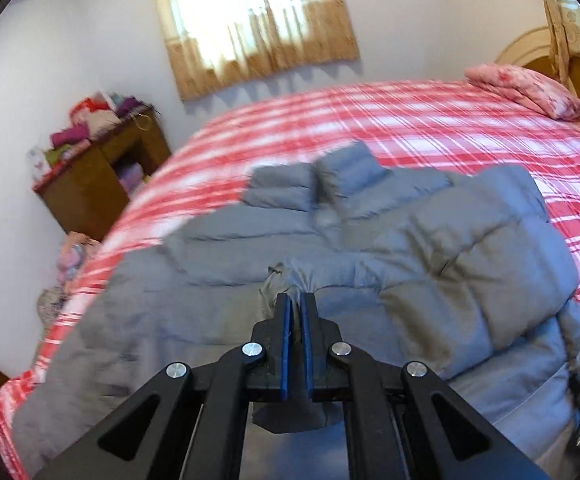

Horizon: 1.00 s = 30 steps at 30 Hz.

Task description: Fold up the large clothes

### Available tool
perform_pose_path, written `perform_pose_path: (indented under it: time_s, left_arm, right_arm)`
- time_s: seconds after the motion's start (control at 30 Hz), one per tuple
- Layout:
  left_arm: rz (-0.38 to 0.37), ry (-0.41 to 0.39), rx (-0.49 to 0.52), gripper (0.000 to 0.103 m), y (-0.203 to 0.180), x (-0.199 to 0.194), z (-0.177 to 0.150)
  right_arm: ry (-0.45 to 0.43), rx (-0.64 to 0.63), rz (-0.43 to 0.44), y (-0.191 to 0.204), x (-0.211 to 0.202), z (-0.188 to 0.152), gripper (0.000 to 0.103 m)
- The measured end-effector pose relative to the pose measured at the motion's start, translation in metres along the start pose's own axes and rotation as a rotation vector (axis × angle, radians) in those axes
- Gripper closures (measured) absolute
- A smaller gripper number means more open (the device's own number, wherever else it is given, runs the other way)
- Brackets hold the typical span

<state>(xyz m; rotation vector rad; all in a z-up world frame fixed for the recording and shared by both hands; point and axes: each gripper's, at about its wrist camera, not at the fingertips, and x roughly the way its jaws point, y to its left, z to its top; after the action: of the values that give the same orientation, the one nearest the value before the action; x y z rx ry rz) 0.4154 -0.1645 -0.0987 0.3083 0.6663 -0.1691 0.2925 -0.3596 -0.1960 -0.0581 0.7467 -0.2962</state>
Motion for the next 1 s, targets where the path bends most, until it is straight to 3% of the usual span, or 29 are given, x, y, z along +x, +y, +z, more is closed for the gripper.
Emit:
perform_pose_path:
  time_s: [0.13, 0.33, 0.4, 0.47, 0.53, 0.57, 0.67, 0.7, 0.77, 0.8, 0.83, 0.9, 1.0]
  left_arm:
    - [0.062, -0.011, 0.034, 0.098, 0.016, 0.000, -0.017]
    - [0.147, 0.060, 0.042, 0.097, 0.019, 0.028, -0.047]
    - [0.150, 0.075, 0.012, 0.097, 0.023, 0.032, -0.050]
    - [0.169, 0.078, -0.011, 0.097, 0.029, 0.029, -0.051]
    - [0.227, 0.076, -0.011, 0.097, 0.037, 0.022, -0.049]
    - [0.251, 0.070, -0.008, 0.097, 0.041, 0.018, -0.048]
    - [0.227, 0.033, -0.050, 0.096, 0.058, 0.004, -0.042]
    - [0.225, 0.026, -0.082, 0.093, 0.064, 0.001, -0.039]
    - [0.189, 0.025, -0.150, 0.067, 0.070, -0.001, -0.031]
    - [0.160, 0.019, -0.193, 0.035, 0.070, 0.000, -0.025]
    - [0.146, 0.007, -0.212, 0.015, 0.067, 0.001, -0.020]
    - [0.110, -0.049, -0.238, 0.013, 0.053, 0.000, -0.010]
    - [0.088, -0.020, -0.176, 0.013, 0.024, 0.019, 0.003]
  right_arm:
    - [0.004, -0.007, -0.011, 0.000, 0.001, -0.001, 0.006]
    - [0.025, -0.022, -0.020, 0.004, 0.005, -0.001, 0.005]
    - [0.039, -0.009, 0.006, 0.000, 0.006, -0.001, 0.005]
    - [0.065, 0.016, 0.084, -0.007, 0.004, 0.000, 0.005]
    - [0.083, 0.049, 0.155, -0.019, -0.003, 0.003, 0.005]
    - [0.071, 0.059, 0.167, -0.026, -0.011, 0.006, 0.005]
    - [0.025, 0.072, 0.188, -0.042, -0.031, 0.021, 0.009]
    - [0.005, 0.093, 0.200, -0.052, -0.037, 0.032, 0.015]
    - [-0.012, 0.116, 0.182, -0.061, -0.037, 0.050, 0.029]
    - [-0.032, 0.126, 0.157, -0.065, -0.034, 0.062, 0.032]
    - [-0.048, 0.138, 0.135, -0.068, -0.029, 0.072, 0.033]
    - [-0.053, 0.174, 0.124, -0.073, -0.010, 0.093, 0.035]
    - [-0.074, 0.183, 0.111, -0.067, 0.020, 0.116, 0.039]
